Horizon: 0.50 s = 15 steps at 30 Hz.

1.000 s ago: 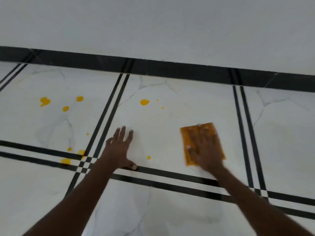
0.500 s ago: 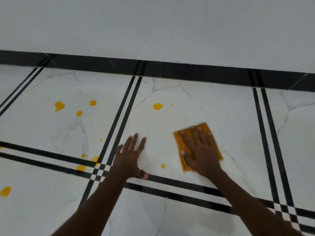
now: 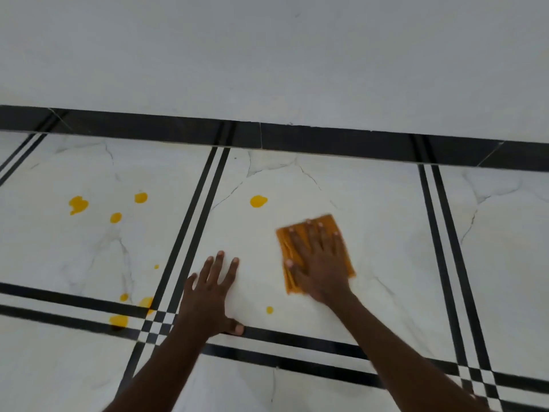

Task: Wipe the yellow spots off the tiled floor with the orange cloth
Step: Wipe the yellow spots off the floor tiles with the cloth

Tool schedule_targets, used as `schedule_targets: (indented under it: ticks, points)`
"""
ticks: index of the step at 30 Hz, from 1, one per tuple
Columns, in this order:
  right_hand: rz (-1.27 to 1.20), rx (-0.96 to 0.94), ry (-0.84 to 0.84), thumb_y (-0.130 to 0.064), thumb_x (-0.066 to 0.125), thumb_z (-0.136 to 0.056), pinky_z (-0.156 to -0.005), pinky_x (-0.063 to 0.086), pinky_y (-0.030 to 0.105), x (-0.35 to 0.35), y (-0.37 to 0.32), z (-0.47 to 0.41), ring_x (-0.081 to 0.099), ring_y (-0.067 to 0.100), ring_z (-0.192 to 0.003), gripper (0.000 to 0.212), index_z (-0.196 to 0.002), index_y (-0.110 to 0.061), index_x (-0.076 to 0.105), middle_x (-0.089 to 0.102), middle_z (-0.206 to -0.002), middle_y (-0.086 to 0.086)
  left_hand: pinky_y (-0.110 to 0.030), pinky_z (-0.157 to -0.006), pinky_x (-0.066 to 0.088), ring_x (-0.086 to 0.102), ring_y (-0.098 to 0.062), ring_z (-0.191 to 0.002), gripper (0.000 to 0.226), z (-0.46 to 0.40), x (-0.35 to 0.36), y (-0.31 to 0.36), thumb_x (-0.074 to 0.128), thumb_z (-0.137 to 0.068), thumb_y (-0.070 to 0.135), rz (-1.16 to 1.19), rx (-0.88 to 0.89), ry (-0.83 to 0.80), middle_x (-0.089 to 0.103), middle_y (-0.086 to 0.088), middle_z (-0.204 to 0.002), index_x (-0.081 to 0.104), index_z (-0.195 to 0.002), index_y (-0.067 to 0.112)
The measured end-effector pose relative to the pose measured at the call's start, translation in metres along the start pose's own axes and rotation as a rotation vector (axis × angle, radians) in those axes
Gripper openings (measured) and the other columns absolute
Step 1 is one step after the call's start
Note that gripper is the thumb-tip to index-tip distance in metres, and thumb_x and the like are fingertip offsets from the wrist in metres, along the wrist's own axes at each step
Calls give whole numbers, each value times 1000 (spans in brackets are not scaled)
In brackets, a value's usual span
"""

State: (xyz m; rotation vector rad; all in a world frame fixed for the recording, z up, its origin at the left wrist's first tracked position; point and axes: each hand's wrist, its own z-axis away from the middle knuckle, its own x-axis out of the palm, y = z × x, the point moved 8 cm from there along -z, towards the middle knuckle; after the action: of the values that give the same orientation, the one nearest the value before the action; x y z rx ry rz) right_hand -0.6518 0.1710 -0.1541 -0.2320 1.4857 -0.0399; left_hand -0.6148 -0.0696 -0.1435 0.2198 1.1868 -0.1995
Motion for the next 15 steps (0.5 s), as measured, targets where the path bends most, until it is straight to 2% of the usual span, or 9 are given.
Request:
schedule_targets:
  ticks: [3, 6, 9, 13, 15]
  points:
    - [14, 149, 33, -57, 34, -95, -120, 25, 66, -11, 91, 30, 29, 44, -153, 72, -162, -29, 30, 28, -168, 15, -49, -122, 8, -20, -24, -152, 141, 1, -1, 0, 71, -60, 74, -6, 4, -4, -35, -1, -160, -27, -152, 34]
    - [42, 359, 40, -60, 25, -96, -119, 21, 71, -29, 138, -21, 30, 52, -149, 74, -162, -25, 31, 31, -164, 25, -50, -122, 9, -18, -25, -152, 139, 2, -1, 2, 72, -61, 72, -18, 5, -5, -30, -3, -162, -23, -154, 32]
    - [-51, 404, -18, -61, 28, -98, -123, 5, 70, -28, 94, -94, 10, 51, -156, 77, -165, -25, 18, 12, -170, 25, -53, -122, 11, -17, -26, -153, 137, 0, -2, 7, 75, -64, 67, -7, 5, -3, -28, -4, -163, -19, -156, 30]
    - [-14, 78, -38, -64, 17, -95, -124, 0, 66, -7, -48, -132, 10, 46, -158, 79, -165, -28, 15, 11, -172, 19, -53, -122, 9, -18, -26, -152, 136, 4, -3, 3, 73, -63, 71, -23, 5, -40, -27, -4, -164, -19, -156, 32]
    - [15, -71, -92, -60, 13, -97, -126, 3, 63, -1, -70, -108, 11, 41, -159, 73, -164, -33, 16, 14, -172, 14, -52, -123, 8, -18, -26, -152, 137, 4, -3, 1, 73, -62, 72, -3, -6, -49, -27, -4, -163, -20, -155, 33]
